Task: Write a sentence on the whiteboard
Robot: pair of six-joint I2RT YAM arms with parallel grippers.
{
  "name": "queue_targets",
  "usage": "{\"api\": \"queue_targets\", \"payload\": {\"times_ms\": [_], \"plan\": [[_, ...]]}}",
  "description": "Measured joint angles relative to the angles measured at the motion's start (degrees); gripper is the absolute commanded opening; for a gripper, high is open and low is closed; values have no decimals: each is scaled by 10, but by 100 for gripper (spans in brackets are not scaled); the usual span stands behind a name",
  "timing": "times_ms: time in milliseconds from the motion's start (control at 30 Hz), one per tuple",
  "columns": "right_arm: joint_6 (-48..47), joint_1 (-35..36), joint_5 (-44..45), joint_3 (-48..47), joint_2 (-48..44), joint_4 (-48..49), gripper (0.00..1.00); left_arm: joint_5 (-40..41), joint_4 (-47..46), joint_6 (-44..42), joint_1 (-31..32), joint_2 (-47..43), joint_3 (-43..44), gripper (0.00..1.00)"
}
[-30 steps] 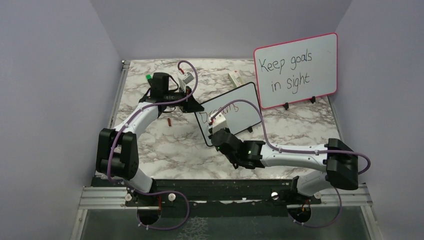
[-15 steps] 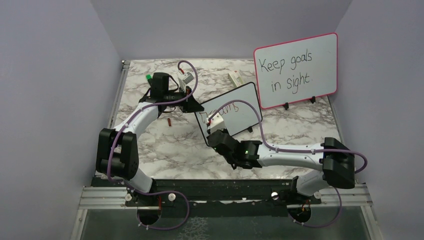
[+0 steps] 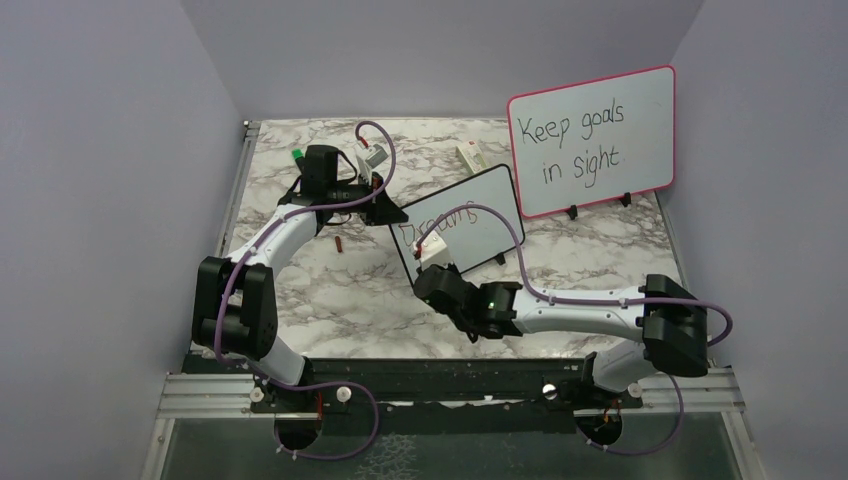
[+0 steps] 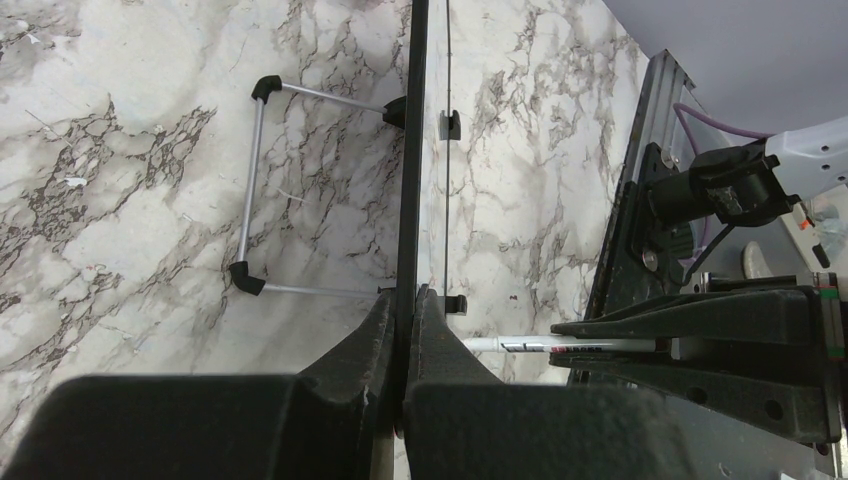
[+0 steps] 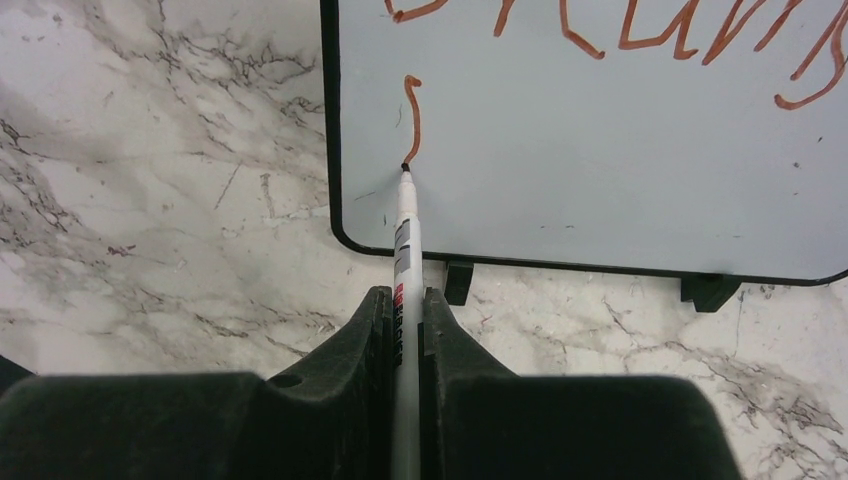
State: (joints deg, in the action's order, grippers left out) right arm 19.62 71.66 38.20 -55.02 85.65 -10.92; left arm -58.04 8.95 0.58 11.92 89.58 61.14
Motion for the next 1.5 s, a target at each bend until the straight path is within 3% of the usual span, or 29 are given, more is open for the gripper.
{"api": "queue_targets", "payload": {"times_ms": [600, 1500], "plan": [[5, 0, -7, 0, 3, -37, 1, 0, 0, 0, 0, 0, 0, 0], [5, -1, 29, 18, -28, 11, 1, 2, -5, 3, 4, 3, 1, 0]]}}
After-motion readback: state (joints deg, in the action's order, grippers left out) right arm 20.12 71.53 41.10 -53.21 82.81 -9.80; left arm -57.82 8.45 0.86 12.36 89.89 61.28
